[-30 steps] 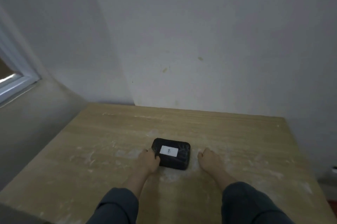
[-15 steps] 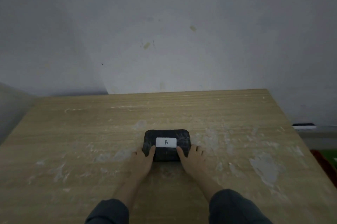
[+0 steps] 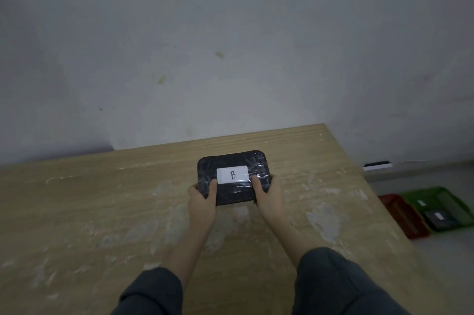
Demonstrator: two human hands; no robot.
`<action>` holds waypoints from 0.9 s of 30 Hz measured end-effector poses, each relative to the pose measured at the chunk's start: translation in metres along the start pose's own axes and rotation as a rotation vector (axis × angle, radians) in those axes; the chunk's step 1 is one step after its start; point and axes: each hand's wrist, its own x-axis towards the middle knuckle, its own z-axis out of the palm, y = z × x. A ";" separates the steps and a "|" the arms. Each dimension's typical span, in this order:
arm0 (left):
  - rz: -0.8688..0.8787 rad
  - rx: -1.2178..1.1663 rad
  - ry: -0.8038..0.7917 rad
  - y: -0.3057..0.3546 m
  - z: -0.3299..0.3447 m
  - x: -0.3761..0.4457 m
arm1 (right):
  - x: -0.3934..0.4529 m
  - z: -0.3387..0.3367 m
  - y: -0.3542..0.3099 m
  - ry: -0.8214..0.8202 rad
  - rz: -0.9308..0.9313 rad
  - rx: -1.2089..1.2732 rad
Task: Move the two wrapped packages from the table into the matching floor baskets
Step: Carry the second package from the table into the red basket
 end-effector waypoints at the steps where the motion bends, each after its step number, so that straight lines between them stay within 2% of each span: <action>1: 0.007 -0.002 -0.018 0.007 0.010 -0.007 | 0.001 -0.014 0.002 0.006 0.000 -0.003; 7: 0.050 -0.007 -0.147 0.045 0.090 -0.054 | 0.006 -0.119 0.019 0.125 -0.010 -0.055; 12: 0.076 -0.011 -0.251 0.082 0.183 -0.110 | 0.015 -0.237 0.036 0.246 -0.024 -0.165; 20: 0.079 -0.030 -0.307 0.138 0.344 -0.210 | 0.031 -0.434 0.064 0.281 -0.003 -0.280; 27: 0.085 -0.054 -0.361 0.174 0.455 -0.265 | 0.064 -0.556 0.088 0.297 0.030 -0.308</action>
